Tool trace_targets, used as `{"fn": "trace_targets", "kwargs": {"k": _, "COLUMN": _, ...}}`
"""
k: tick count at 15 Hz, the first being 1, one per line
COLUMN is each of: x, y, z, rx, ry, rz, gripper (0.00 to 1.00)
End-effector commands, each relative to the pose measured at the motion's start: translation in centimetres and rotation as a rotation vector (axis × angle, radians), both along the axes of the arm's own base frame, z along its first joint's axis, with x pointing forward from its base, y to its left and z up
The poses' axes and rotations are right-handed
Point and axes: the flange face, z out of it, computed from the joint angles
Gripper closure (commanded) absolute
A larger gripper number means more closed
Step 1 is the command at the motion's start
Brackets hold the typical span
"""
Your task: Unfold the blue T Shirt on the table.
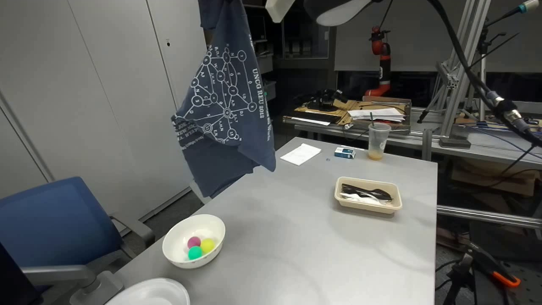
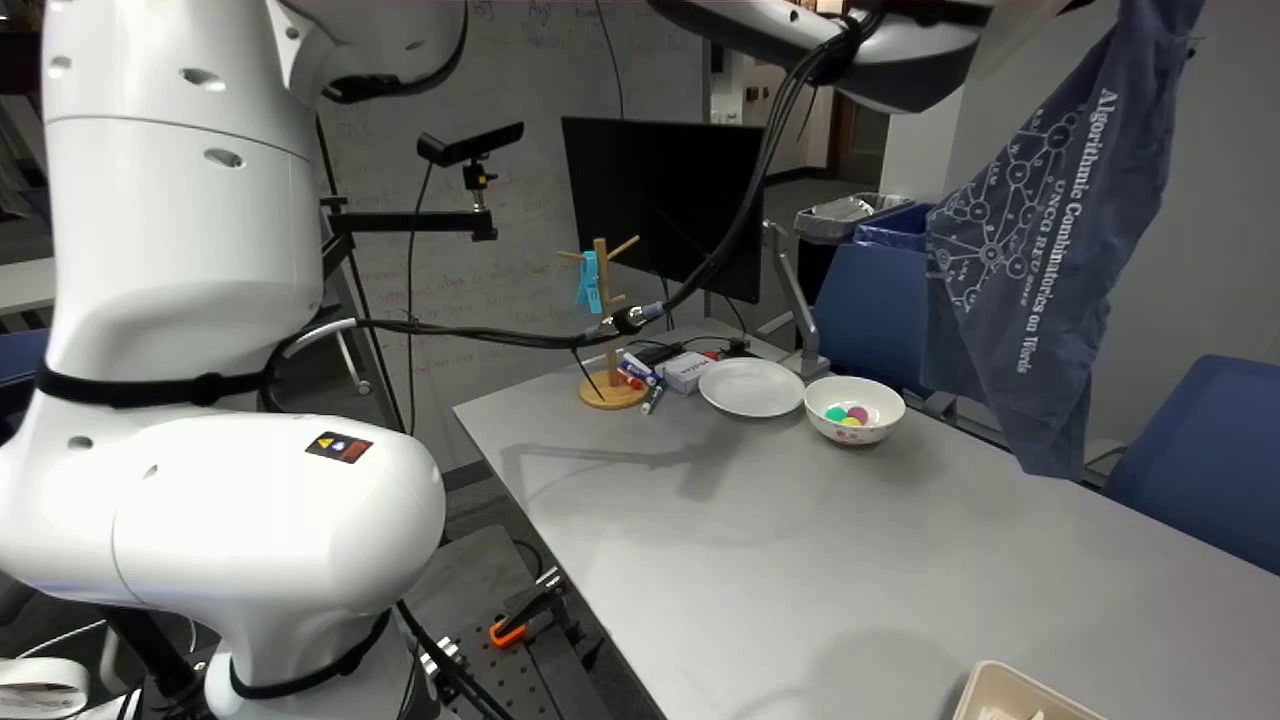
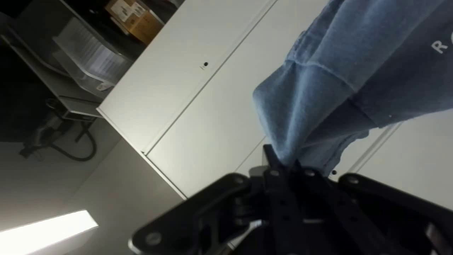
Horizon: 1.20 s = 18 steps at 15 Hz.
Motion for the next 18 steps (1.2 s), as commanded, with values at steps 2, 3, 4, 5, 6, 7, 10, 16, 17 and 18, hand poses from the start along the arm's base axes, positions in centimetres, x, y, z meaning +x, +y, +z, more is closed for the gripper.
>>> {"fn": "trace_targets", "kwargs": {"k": 2, "x": -1.1, "y": 0.1, "z": -3.2, "rx": 0.075, "ry": 0.04, "rz": -0.006, "gripper": 0.99}}
{"fn": "trace_targets", "kwargs": {"k": 3, "x": -0.4, "y": 0.4, "z": -2.7, "rx": 0.017, "ry": -0.006, "rz": -0.043, "gripper": 0.99}}
{"fn": "trace_targets", "kwargs": {"k": 4, "x": -2.8, "y": 1.7, "z": -5.8, "rx": 0.136, "ry": 0.114, "rz": 0.096, "gripper": 0.99}}
{"fn": "trace_targets", "kwargs": {"k": 5, "x": -2.8, "y": 1.8, "z": -6.0, "rx": 0.158, "ry": 0.096, "rz": 0.111, "gripper": 0.99}}
{"fn": "trace_targets", "kwargs": {"k": 6, "x": -3.4, "y": 2.7, "z": -6.6, "rx": 0.187, "ry": 0.11, "rz": 0.148, "gripper": 0.99}}
{"fn": "trace_targets", "kwargs": {"k": 7, "x": -4.3, "y": 3.7, "z": -8.1, "rx": 0.208, "ry": 0.17, "rz": 0.16, "gripper": 0.99}}
{"fn": "trace_targets", "kwargs": {"k": 10, "x": -5.9, "y": 4.5, "z": -10.6, "rx": 0.255, "ry": 0.238, "rz": 0.196, "gripper": 0.99}}
{"fn": "trace_targets", "kwargs": {"k": 16, "x": -12.3, "y": 8.1, "z": -18.8, "rx": 0.305, "ry": 0.476, "rz": 0.319, "gripper": 0.99}}
{"fn": "trace_targets", "kwargs": {"k": 17, "x": -12.0, "y": 7.5, "z": -19.3, "rx": 0.295, "ry": 0.497, "rz": 0.286, "gripper": 0.99}}
{"fn": "trace_targets", "kwargs": {"k": 18, "x": -12.1, "y": 7.0, "z": -19.7, "rx": 0.293, "ry": 0.518, "rz": 0.272, "gripper": 0.99}}
